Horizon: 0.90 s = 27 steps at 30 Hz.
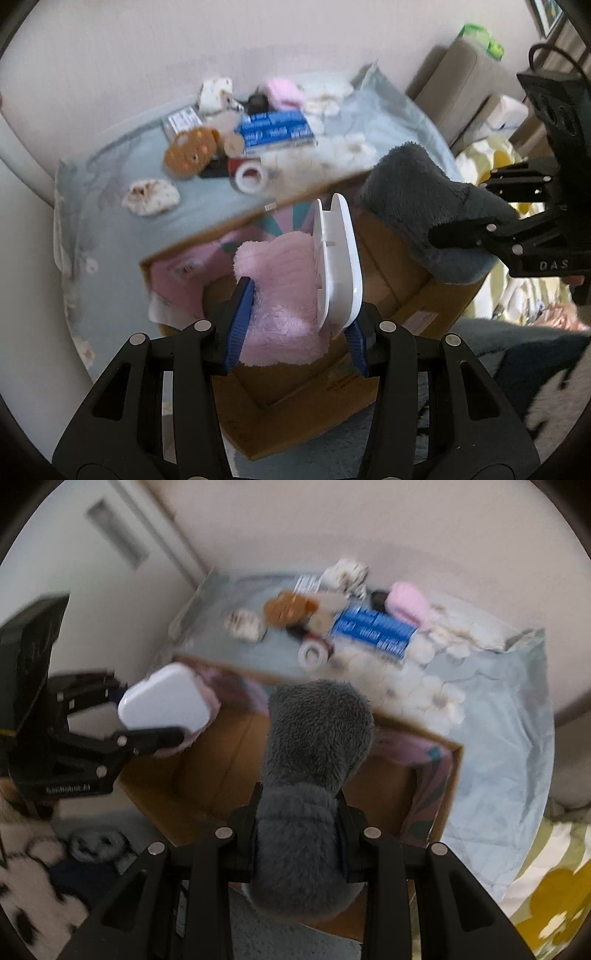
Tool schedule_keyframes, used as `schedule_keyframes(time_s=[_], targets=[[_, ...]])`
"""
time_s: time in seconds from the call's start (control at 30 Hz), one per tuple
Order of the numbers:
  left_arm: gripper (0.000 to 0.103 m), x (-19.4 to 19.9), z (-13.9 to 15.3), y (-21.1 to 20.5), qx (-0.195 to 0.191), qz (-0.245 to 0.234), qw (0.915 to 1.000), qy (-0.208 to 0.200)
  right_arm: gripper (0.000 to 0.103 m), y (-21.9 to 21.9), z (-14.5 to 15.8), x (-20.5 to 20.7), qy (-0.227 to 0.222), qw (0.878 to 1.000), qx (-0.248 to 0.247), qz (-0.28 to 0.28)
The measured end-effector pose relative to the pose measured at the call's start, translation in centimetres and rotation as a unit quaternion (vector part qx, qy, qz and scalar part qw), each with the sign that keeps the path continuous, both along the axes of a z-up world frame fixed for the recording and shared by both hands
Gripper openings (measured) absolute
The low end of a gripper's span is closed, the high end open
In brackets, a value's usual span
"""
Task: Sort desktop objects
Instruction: 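Carry both items to the cardboard box and open both grippers to drop them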
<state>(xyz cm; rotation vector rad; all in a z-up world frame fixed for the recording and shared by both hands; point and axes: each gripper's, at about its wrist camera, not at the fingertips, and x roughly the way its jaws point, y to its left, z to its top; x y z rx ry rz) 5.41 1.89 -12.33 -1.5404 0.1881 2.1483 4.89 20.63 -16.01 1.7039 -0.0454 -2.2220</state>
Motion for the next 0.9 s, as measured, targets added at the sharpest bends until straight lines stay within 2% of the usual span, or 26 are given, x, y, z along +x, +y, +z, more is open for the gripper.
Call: schedule_keyframes(time_s=[0.17, 0.43, 0.5, 0.53, 0.57, 0.6, 0.63, 0.67, 0.7, 0.73, 0.9], targets=[[0.042, -0.1, -2.0, 0.3, -0.007, 0.013, 0.9997, -0.018, 0.029, 0.0, -1.6, 0.3, -0.016, 0.999, 0.003, 0.029], [0.043, -0.1, -2.3, 0.2, -0.013, 0.028, 0.9993, -0.019, 0.029, 0.2, -1.5, 0.3, -0.019, 0.998, 0.016, 0.056], [0.045, -0.1, -2.4, 0.4, -0.014, 0.029, 0.9993, -0.021, 0.032, 0.0, -1.6, 0.3, -0.022, 0.998, 0.023, 0.062], [0.053, -0.1, -2.5, 0.5, -0.017, 0.029, 0.9992, -0.023, 0.035, -0.1, -1.7, 0.3, -0.023, 0.997, 0.027, 0.066], [0.072, -0.1, -2.6, 0.8, -0.025, 0.029, 0.9990, -0.023, 0.044, -0.2, -1.9, 0.2, -0.024, 0.997, 0.032, 0.070], [0.084, -0.1, -2.6, 0.9, -0.034, 0.031, 0.9988, -0.018, 0.049, -0.2, -2.1, 0.2, -0.027, 0.996, 0.037, 0.072], [0.098, -0.1, -2.5, 1.0, -0.037, 0.031, 0.9988, -0.011, 0.060, -0.1, -2.2, 0.3, -0.031, 0.996, 0.039, 0.073], [0.101, 0.0, -2.2, 1.1, -0.034, 0.031, 0.9989, -0.001, 0.075, 0.0, -2.4, 0.2, -0.039, 0.996, 0.039, 0.072], [0.101, 0.1, -1.8, 1.2, -0.028, 0.029, 0.9992, 0.004, 0.080, 0.2, -2.4, 0.2, -0.040, 0.996, 0.039, 0.069], [0.101, 0.1, -1.6, 1.2, -0.025, 0.027, 0.9993, 0.003, 0.083, 0.4, -2.4, 0.1, -0.037, 0.997, 0.037, 0.063], [0.102, 0.0, -1.5, 1.0, -0.027, 0.036, 0.9990, 0.002, 0.083, 1.1, -1.6, 0.1, -0.019, 0.998, 0.031, 0.051]])
